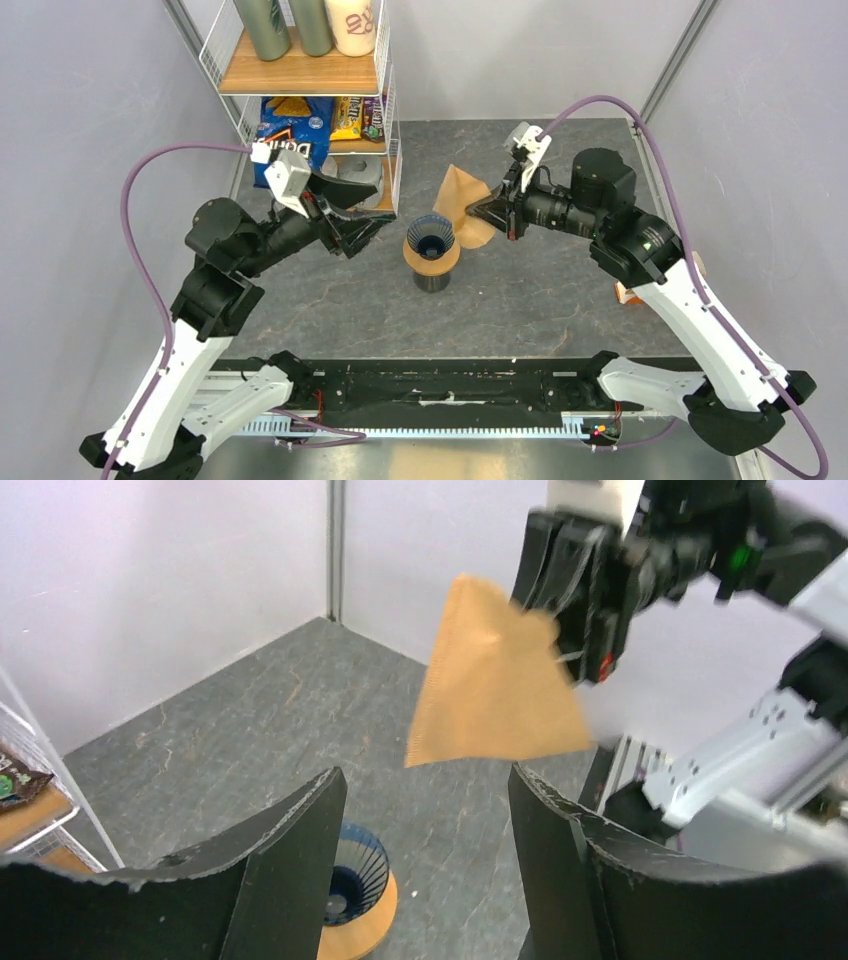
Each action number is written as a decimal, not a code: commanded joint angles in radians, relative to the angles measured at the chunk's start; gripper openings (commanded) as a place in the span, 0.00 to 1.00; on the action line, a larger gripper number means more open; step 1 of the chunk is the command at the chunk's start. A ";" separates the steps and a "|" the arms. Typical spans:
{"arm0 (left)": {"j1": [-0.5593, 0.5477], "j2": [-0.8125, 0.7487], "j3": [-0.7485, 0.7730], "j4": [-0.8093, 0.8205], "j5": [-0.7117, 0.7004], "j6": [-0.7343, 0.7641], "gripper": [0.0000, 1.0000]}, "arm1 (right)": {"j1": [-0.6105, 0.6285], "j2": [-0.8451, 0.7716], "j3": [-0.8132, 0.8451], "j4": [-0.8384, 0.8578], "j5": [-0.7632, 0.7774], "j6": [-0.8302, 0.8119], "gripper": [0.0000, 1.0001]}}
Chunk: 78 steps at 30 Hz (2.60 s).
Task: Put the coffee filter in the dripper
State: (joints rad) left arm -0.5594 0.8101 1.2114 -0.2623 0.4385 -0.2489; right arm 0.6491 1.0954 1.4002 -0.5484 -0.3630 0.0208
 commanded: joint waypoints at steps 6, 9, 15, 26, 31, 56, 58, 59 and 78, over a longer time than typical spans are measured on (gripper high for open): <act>0.008 -0.022 -0.168 0.057 0.355 0.384 0.66 | -0.008 -0.078 -0.097 0.152 -0.532 0.221 0.00; 0.008 -0.009 -0.177 0.085 0.450 0.336 0.59 | -0.009 -0.094 -0.133 0.183 -0.552 0.221 0.00; -0.022 0.004 -0.214 0.181 0.568 0.169 0.50 | -0.008 -0.104 -0.168 0.222 -0.586 0.199 0.00; -0.064 0.035 -0.227 0.217 0.556 0.072 0.51 | -0.003 -0.114 -0.178 0.220 -0.603 0.122 0.00; -0.097 0.058 -0.230 0.237 0.548 0.027 0.50 | 0.007 -0.120 -0.191 0.226 -0.575 0.101 0.00; -0.140 0.089 -0.132 0.127 0.488 0.207 0.51 | 0.063 -0.081 -0.122 -0.032 -0.500 -0.173 0.00; -0.149 0.100 -0.121 0.116 0.480 0.224 0.49 | 0.073 -0.070 -0.110 -0.057 -0.495 -0.196 0.00; -0.155 0.104 -0.118 0.111 0.477 0.229 0.49 | 0.081 -0.066 -0.106 -0.065 -0.487 -0.208 0.00; -0.178 0.042 -0.168 0.146 0.453 0.355 0.02 | 0.101 -0.042 -0.067 -0.099 -0.385 -0.154 0.67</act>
State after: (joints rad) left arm -0.7319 0.9092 1.0645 -0.1902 0.9188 0.0288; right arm 0.7498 1.0569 1.2987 -0.6640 -0.7918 -0.1936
